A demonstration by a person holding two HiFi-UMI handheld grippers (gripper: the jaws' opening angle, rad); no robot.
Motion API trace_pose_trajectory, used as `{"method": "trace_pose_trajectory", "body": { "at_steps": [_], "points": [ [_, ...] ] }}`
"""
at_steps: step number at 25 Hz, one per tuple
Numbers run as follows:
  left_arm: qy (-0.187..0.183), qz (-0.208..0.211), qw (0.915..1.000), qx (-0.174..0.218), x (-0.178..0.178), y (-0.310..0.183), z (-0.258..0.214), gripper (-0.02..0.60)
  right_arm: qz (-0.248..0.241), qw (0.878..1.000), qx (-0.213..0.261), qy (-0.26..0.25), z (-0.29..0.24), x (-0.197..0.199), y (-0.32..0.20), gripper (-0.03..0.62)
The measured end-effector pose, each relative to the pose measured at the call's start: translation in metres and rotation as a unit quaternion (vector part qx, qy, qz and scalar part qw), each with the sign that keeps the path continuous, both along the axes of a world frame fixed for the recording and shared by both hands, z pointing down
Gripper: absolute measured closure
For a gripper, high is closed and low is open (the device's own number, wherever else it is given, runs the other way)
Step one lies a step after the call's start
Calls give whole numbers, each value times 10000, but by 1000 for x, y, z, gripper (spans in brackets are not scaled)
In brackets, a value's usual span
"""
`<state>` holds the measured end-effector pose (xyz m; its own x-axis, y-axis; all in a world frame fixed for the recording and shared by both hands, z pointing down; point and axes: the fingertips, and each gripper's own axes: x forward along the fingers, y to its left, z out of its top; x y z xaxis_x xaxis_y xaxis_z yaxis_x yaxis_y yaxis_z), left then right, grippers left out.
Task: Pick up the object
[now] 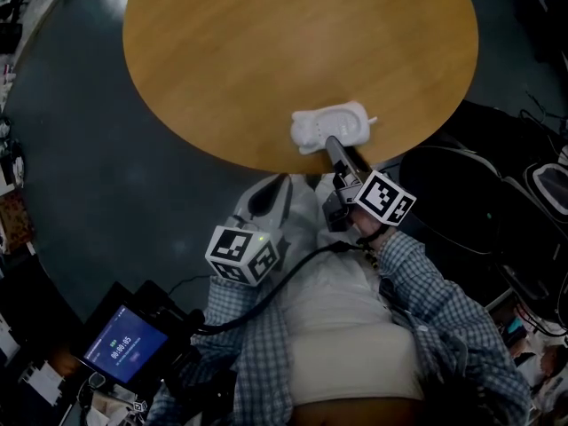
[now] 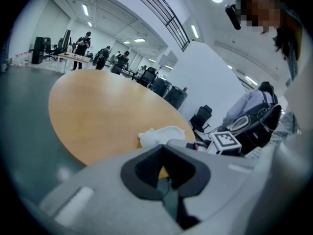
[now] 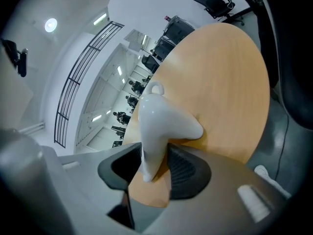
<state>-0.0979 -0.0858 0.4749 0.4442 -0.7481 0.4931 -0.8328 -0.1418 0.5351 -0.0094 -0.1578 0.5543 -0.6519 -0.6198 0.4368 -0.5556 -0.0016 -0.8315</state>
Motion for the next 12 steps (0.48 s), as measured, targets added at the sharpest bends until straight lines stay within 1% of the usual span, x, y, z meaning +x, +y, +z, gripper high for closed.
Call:
{"method": "trace_pose_trajectory", "body": {
  "at_steps": [2, 5, 8, 12],
  "points": [
    [2, -2, 10000, -5, 0, 0, 0, 578, 149, 9999, -45, 0, 2, 3, -4, 447],
    [12, -24, 10000, 1, -2, 3, -1, 578, 325, 9994, -69, -13, 1, 4, -8, 452],
    [16, -26, 10000, 35, -3, 3, -2, 578, 232, 9997, 66, 13, -3, 2, -9, 454],
    [21, -3, 9999, 155, -4, -4, -4, 578, 128, 9995, 257, -113, -19, -3, -13, 456]
  ]
}}
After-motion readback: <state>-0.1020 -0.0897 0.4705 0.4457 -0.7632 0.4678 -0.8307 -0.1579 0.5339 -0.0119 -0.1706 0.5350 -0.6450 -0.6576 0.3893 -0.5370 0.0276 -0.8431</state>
